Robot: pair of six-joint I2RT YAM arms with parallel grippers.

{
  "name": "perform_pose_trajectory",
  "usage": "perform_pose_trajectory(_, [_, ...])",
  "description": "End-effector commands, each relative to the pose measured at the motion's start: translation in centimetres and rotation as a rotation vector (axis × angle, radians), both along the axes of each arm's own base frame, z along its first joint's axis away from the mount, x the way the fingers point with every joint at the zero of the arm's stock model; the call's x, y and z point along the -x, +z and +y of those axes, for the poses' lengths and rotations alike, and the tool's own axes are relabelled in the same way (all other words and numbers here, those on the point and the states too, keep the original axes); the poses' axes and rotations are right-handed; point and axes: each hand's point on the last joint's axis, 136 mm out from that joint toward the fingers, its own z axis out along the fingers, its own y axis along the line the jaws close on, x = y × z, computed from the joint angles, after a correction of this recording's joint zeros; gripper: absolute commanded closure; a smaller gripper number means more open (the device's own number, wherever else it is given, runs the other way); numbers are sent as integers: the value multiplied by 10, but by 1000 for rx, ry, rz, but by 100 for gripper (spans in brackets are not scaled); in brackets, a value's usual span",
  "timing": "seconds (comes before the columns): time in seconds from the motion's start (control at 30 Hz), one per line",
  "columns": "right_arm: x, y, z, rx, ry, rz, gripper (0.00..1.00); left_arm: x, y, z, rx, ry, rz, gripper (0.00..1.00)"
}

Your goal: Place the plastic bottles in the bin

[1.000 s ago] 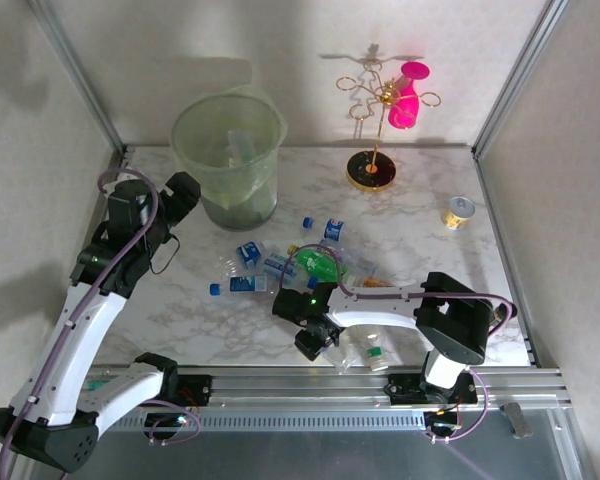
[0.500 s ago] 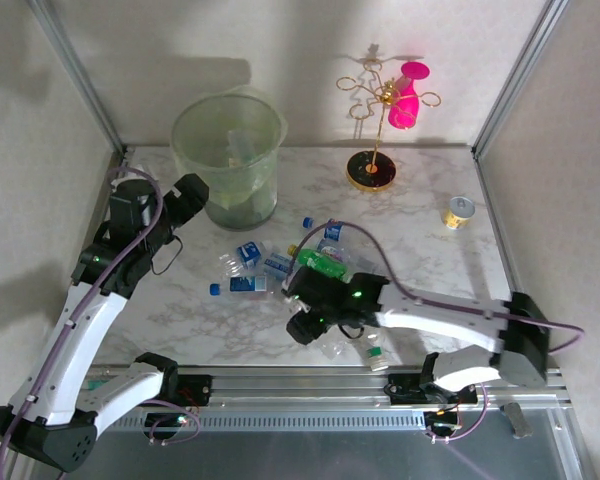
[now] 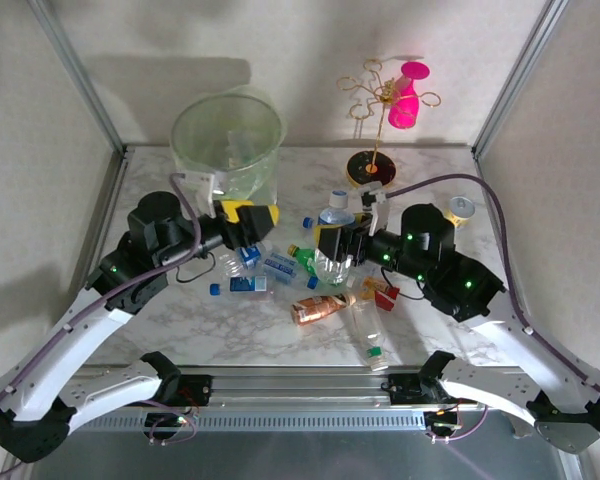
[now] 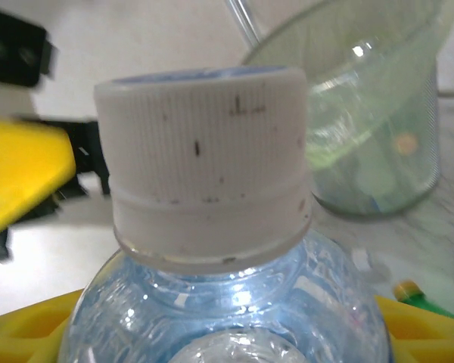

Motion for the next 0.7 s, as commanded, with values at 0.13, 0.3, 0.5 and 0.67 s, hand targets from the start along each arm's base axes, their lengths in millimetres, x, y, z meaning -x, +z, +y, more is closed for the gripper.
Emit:
perform_pose_trajectory(0.13, [19,74,1,-236,91,-94,46,59,18,-53,13,-348,-135,6])
perform_pose_trajectory(0.3, [22,81,6,-270,127,-103,45,81,16,-75,-5,-440,-169,5])
perform_pose_trajectory(0.5, [36,87,18,-333,251,-94,45,70,4,-87,-49,-415,-167,10])
perform_pose_trajectory(0.67, [38,82,16,-361,249,-87,45,67,9,-87,-23,-395,-203,18])
